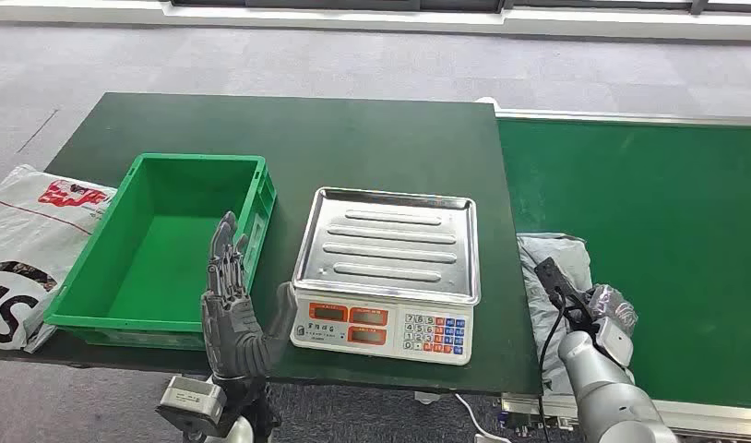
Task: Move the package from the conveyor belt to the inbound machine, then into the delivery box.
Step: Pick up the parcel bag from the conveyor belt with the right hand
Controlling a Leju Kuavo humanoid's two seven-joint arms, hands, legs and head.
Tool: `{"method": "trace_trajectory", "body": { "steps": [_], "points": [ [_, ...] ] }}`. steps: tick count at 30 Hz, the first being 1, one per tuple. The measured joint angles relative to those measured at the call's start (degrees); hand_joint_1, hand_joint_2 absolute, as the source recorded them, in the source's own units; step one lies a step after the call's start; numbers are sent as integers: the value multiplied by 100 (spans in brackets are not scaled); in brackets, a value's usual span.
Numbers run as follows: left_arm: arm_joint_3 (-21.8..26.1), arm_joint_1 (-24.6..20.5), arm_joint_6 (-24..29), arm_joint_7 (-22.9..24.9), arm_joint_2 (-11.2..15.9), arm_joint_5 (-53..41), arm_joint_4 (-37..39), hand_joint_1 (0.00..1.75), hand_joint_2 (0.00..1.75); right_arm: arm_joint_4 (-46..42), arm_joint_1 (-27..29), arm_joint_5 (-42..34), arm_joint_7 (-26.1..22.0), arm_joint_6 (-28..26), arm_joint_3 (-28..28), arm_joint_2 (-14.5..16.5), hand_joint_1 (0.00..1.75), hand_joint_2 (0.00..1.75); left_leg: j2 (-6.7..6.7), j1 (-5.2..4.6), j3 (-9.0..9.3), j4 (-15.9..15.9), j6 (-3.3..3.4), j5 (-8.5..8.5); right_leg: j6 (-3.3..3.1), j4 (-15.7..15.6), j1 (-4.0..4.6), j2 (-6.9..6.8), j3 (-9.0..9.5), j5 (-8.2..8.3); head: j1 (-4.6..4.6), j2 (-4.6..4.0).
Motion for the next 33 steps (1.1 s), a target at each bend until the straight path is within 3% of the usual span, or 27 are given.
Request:
{"method": "trace_trajectory", "body": {
  "steps": [26, 29, 33],
  "points": [
    [44, 12, 0, 1, -14, -3, -13, 0, 175, 0, 35, -4, -9, -33, 70, -2, 175, 175, 0, 0, 0, 0, 0, 0, 0, 0, 0, 0, 0, 0, 0, 0],
    [48, 14, 0, 1, -15, -9, -13, 0, 175, -32, 71, -87, -136, -539, 69, 0, 175, 175, -1, 0, -2, 0, 0, 0, 0, 0, -1, -1, -1, 0, 0, 0],
    [68, 43, 9, 1, -23, -64, -26, 0, 175, -321, 133, -562, -776, -1870, 56, 64, 175, 175, 0, 0, -5, 0, 0, 0, 0, 0, -2, 0, -2, 0, 0, 0]
  ]
}}
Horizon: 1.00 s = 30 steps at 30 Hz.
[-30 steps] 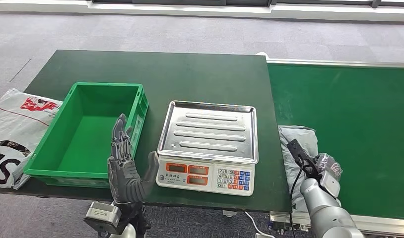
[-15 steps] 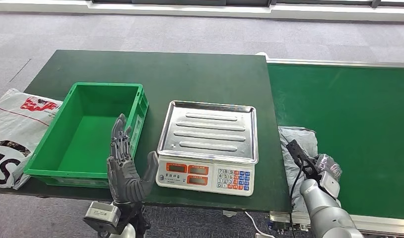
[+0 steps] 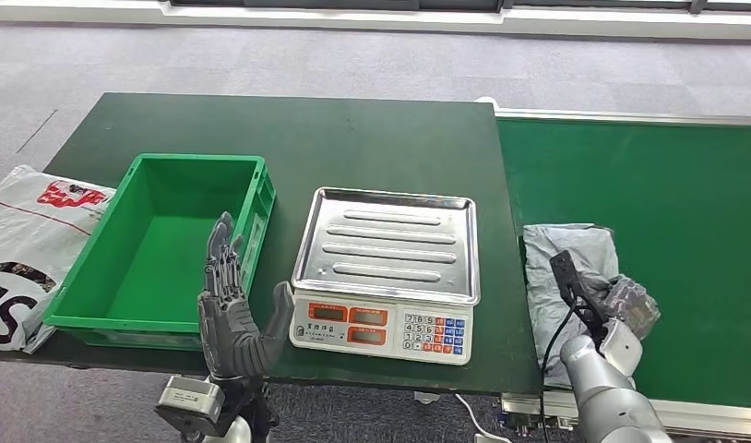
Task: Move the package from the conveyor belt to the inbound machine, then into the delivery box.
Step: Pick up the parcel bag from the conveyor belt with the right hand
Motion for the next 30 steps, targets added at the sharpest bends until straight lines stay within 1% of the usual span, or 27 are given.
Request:
{"method": "trace_trajectory", "body": {
  "steps": [2, 4, 5, 9, 13, 19, 21, 26, 30],
  "points": [
    [17, 21, 25, 0, -8, -15, -17, 0, 175, -441, 74, -386, -543, -507, -5, 137, 175, 175, 2, 0, 1, 0, 0, 0, 0, 0, 1, 2, -1, 0, 0, 0],
    [35, 33, 80, -1, -17, -16, -34, 0, 175, -1102, 204, -692, -971, -688, -3, 366, 175, 175, 3, 0, 1, 0, -1, 0, 0, 0, 4, 3, -1, 0, 0, 0],
    [48, 38, 121, -2, -22, -15, -42, 0, 175, -1458, 276, -787, -1102, -710, 4, 494, 175, 175, 3, 0, 2, -1, -1, 0, -1, 0, 5, 3, -1, 0, 0, 0],
    [166, 53, 268, -2, -66, 154, -56, 0, 175, -2688, 535, -861, -1265, -720, 68, 963, 175, 175, 4, 1, 3, -2, -2, -1, -4, 0, 9, 3, -2, -3, 0, 0],
    [383, 78, 266, 0, -126, 322, -80, 0, 175, -3478, 690, -893, -1375, -721, 131, 1261, 175, 175, 6, 1, 3, -2, -2, 0, -5, 0, 8, 5, -2, -3, 0, 0],
    [547, 117, 197, -1, -161, 338, -138, 0, 175, -3928, 733, -994, -1591, -720, 133, 1414, 175, 175, 6, 1, 4, -1, -1, 0, -4, 0, -1, 5, -1, -3, 0, 0],
    [580, 125, 186, -1, -167, 338, -143, 0, 175, -4019, 749, -1099, -1735, -720, 132, 1451, 175, 175, 6, 1, 4, -1, -1, -1, -4, 0, -2, 5, -1, -3, 0, 0],
    [636, 136, 134, -1, -175, 338, -136, 0, 175, -4112, 788, -1423, -2186, -717, 226, 1618, 175, 175, 10, 1, 5, -1, -2, -2, -4, 0, 2, 10, -2, -3, 1, 0],
    [670, 142, 94, 0, -180, 338, -125, 0, 175, -4112, 801, -1491, -2306, -714, 391, 1741, 175, 175, 13, 1, 6, -1, -4, -2, -5, 0, 7, 14, -4, -3, 0, 0]
  ]
}}
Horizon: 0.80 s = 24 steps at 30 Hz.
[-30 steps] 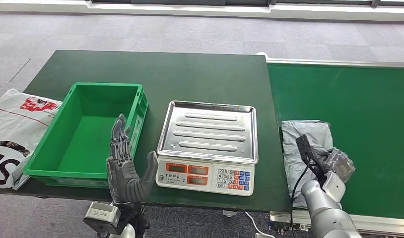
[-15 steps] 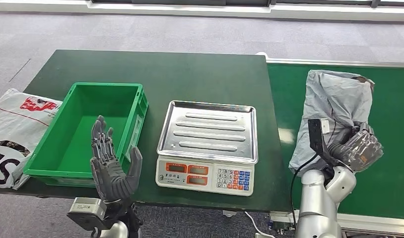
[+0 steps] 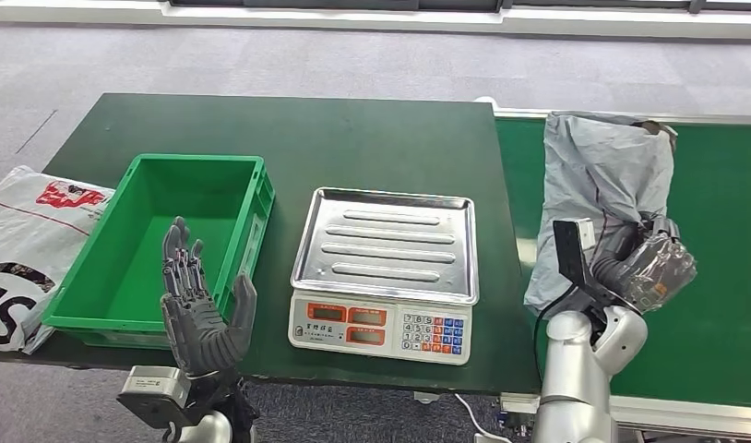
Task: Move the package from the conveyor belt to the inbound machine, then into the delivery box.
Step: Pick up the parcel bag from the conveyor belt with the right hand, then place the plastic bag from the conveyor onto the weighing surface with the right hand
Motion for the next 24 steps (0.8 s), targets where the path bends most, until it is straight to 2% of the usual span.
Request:
{"method": "trace_trajectory", "body": {
  "steps": [6, 10, 15, 24],
  "points": [
    [13, 3, -4, 0, -2, 1, 5, 0, 175, 1, 1, -69, -60, 0, 66, 76, 175, 175, -1, 0, -1, 0, 0, 0, 0, 0, -1, -1, 2, 0, 0, 0],
    [17, -2, -57, 0, -9, 74, 63, 0, 175, 48, -10, -595, -604, 1, 269, 195, 175, 175, 3, 0, -1, 0, 0, 0, 0, 0, -2, 3, 1, 0, 2, 0],
    [18, -14, -237, 0, -25, 239, 194, 0, 175, 328, -90, -972, -779, 9, 958, 396, 175, 175, 11, 0, 4, 0, -3, 0, -1, 1, 5, 12, 1, 0, 1, 0],
    [18, -28, -352, 0, -29, 302, 369, 0, 175, 667, -95, -1855, -800, 11, 2154, 425, 175, 175, 10, 1, 3, -1, -3, 0, -1, 2, 1, 12, 0, 0, 0, 0]
  ]
}}
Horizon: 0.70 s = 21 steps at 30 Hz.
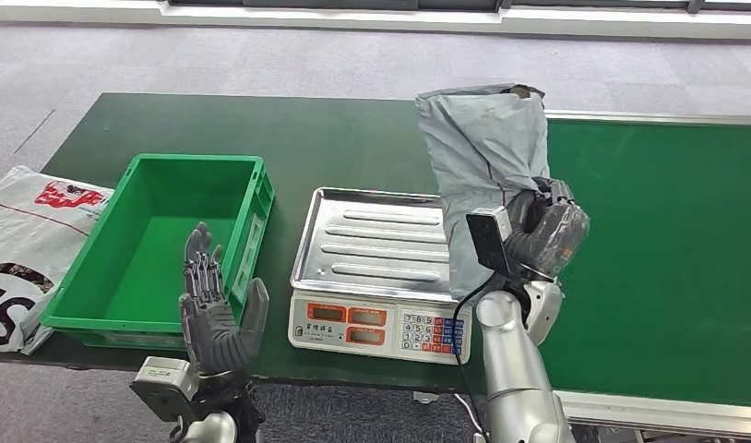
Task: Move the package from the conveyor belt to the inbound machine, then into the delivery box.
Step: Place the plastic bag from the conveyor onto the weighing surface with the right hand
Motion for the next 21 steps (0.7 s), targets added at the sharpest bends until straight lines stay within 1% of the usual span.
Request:
{"method": "trace_trajectory", "body": {
  "steps": [4, 14, 17, 21],
  "points": [
    [0, -4, -37, 0, 0, 0, 52, 0, 175, 57, 15, -374, -159, 0, 304, 0, 175, 175, 0, 0, 0, 0, 1, -1, 0, 0, -1, 0, 0, 0, 0, 0],
    [0, -14, -55, 0, -2, -1, 143, 0, 175, 173, 16, -654, -237, -1, 622, 1, 175, 175, 1, -1, 0, 0, 1, -1, 0, 0, 1, 1, 0, 0, 0, 0],
    [0, -17, -62, 0, -3, -1, 165, 0, 175, 391, -71, -944, -98, 31, 811, 2, 175, 175, 2, 0, 1, 0, 0, -1, 0, 0, 1, 2, -1, 0, 0, 0],
    [0, -23, -103, 0, -6, -6, 209, 0, 175, 1004, -341, -1099, 154, 230, 1040, 2, 175, 175, 3, 0, 2, 0, -1, 0, -1, 0, 1, 2, -3, 1, 0, 0]
  ]
}}
